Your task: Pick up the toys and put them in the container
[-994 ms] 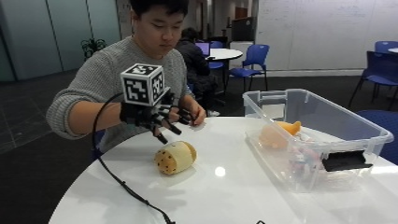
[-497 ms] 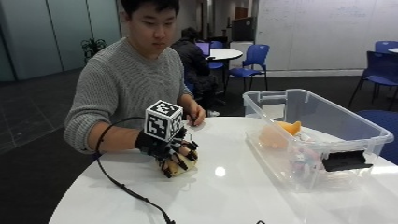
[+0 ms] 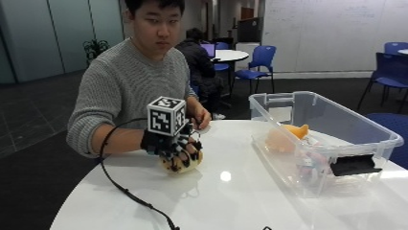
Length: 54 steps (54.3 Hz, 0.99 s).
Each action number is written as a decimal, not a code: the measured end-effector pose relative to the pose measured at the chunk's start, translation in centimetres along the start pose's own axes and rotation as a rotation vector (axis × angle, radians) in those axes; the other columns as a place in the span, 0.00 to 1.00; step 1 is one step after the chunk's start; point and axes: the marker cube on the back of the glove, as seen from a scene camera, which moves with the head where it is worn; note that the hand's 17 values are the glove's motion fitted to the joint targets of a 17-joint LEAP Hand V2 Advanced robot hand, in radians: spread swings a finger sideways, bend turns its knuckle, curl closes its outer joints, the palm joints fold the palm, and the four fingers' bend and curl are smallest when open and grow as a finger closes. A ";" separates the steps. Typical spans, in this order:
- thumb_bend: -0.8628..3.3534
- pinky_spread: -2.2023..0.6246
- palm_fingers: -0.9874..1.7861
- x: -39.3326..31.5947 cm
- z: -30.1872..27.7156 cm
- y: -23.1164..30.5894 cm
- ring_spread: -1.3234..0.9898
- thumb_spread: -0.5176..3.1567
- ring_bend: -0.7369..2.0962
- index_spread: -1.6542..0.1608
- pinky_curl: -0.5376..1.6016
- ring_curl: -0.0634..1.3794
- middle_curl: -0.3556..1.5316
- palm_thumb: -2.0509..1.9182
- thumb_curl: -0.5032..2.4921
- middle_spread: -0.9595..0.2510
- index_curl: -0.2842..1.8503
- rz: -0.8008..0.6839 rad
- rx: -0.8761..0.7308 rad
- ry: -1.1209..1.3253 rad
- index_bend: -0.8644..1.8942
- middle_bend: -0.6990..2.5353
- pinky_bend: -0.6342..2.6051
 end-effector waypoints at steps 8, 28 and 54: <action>0.23 0.67 0.52 -0.4 -8.5 -0.6 0.41 0.53 0.65 0.71 0.41 0.37 0.44 0.61 0.33 0.60 0.20 -0.057 0.137 -0.038 0.36 0.37 0.60; 0.22 0.66 0.53 -2.4 -20.1 -4.5 0.40 0.53 0.65 0.71 0.42 0.37 0.46 0.60 0.35 0.59 0.20 -0.152 0.254 -0.146 0.36 0.37 0.60; 0.21 0.68 0.47 -29.4 -17.4 -29.1 0.41 0.53 0.62 0.71 0.41 0.36 0.48 0.59 0.36 0.60 0.22 -0.356 0.183 -0.127 0.36 0.35 0.59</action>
